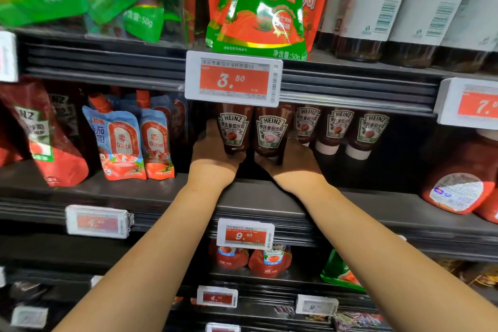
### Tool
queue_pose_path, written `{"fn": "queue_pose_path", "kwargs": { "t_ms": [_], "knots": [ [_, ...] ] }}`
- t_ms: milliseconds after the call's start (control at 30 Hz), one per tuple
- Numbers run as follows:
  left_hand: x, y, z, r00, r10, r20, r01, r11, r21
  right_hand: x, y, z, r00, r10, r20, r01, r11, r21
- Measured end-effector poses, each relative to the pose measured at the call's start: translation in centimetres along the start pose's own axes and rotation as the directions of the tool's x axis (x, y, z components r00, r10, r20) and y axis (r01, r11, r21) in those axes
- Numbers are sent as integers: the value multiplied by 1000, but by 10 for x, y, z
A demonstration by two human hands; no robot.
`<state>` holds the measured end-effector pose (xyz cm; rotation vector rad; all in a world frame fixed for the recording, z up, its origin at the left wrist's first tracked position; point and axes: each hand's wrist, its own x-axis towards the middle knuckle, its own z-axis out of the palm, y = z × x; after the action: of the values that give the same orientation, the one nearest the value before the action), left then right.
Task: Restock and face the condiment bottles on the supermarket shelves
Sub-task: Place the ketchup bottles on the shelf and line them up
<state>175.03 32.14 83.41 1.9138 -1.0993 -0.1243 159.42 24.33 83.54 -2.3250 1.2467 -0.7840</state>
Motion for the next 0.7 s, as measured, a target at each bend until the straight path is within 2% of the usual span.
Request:
{"fn": "queue_pose_path", "kwargs": {
  "t_ms": [267, 400, 500, 633, 700],
  "knots": [
    [0, 1, -1, 999, -15, 41, 16, 1000, -11, -3, -2, 0, 1000, -25, -15, 25, 999, -22],
    [-2, -5, -3, 996, -22, 82, 29, 996, -84, -6, -4, -1, 1000, -23, -9, 22, 998, -64],
    [-1, -8, -6, 993, -60, 103, 73, 990, -124, -14, -5, -8, 1000, 28, -15, -29, 996, -85],
    [-8, -12, -10, 990, -49, 131, 70, 983, -168, -35, 7, -21, 980, 152, -127, -159, 986, -42],
    [-14, -16, -15, 991, -28, 128, 47, 988, -145, -47, 14, -27, 982, 131, -133, -148, 982, -122]
  ]
}}
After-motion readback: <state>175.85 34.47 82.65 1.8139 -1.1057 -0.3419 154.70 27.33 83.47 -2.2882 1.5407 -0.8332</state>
